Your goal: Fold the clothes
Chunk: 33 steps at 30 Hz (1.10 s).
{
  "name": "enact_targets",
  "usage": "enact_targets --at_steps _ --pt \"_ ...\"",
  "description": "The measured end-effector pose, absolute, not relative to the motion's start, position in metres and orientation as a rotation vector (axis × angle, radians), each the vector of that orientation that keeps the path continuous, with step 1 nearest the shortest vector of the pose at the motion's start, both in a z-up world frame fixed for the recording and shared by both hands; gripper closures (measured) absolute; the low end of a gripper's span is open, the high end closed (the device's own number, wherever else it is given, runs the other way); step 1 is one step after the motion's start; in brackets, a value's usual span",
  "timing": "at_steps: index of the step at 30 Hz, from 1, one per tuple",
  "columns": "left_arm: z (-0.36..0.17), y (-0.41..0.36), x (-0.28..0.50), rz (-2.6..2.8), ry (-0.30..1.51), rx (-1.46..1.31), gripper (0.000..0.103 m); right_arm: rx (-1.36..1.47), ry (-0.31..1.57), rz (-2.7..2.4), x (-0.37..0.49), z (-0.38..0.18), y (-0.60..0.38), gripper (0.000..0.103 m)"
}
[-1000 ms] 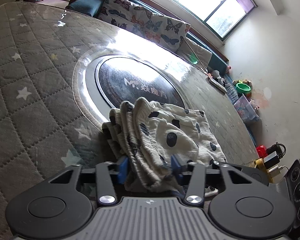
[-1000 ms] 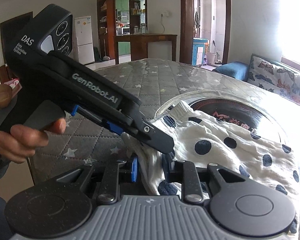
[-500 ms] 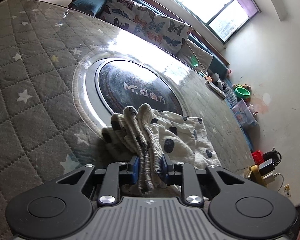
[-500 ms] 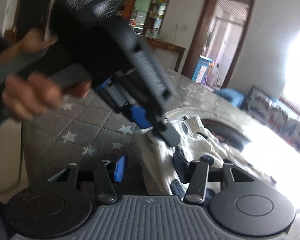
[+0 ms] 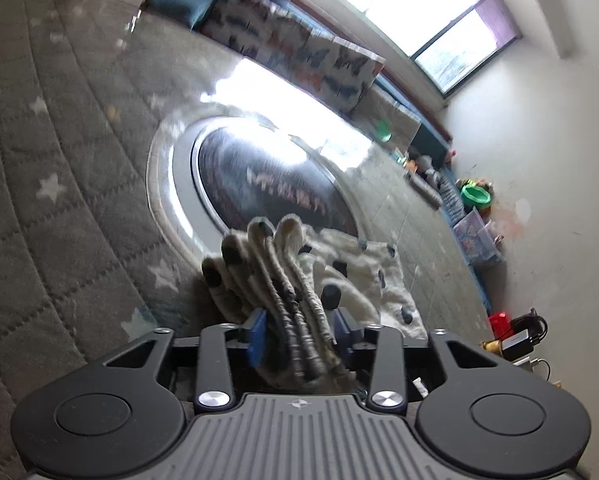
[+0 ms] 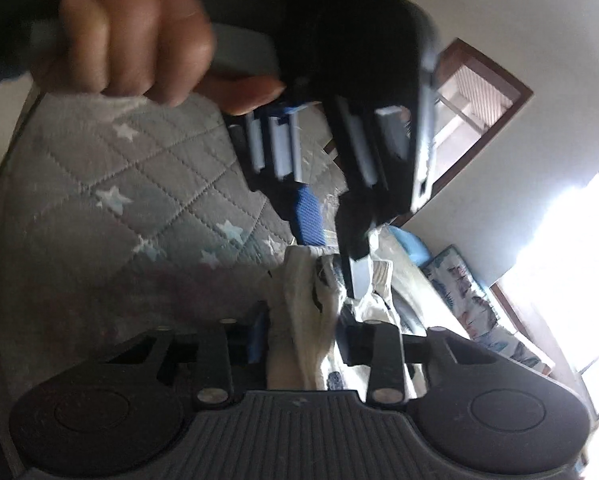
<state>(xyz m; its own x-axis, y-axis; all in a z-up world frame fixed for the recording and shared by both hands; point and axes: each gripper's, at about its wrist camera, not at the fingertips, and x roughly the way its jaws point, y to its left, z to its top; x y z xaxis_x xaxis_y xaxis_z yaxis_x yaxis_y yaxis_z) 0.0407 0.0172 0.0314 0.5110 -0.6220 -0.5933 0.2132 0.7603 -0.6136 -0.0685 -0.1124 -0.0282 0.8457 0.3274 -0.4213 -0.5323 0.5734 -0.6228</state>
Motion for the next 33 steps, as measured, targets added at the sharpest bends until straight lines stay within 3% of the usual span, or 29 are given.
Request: enact_targets --at_steps 5,11,14,33 --pt "0.035 0.027 0.036 -0.52 0.855 -0.56 0.03 -0.629 0.304 0.528 -0.057 -0.011 -0.128 0.075" --pt "0.024 0.032 0.037 -0.541 0.848 -0.697 0.021 -0.504 0.309 0.528 -0.052 0.0 -0.142 0.075" --pt "0.024 0.03 0.036 -0.56 0.831 -0.719 0.01 -0.516 0.304 0.53 -0.057 0.003 -0.146 0.075" --pt "-0.014 0.029 0.057 -0.503 0.939 -0.941 0.006 -0.536 0.25 0.524 -0.068 0.008 -0.157 0.075"
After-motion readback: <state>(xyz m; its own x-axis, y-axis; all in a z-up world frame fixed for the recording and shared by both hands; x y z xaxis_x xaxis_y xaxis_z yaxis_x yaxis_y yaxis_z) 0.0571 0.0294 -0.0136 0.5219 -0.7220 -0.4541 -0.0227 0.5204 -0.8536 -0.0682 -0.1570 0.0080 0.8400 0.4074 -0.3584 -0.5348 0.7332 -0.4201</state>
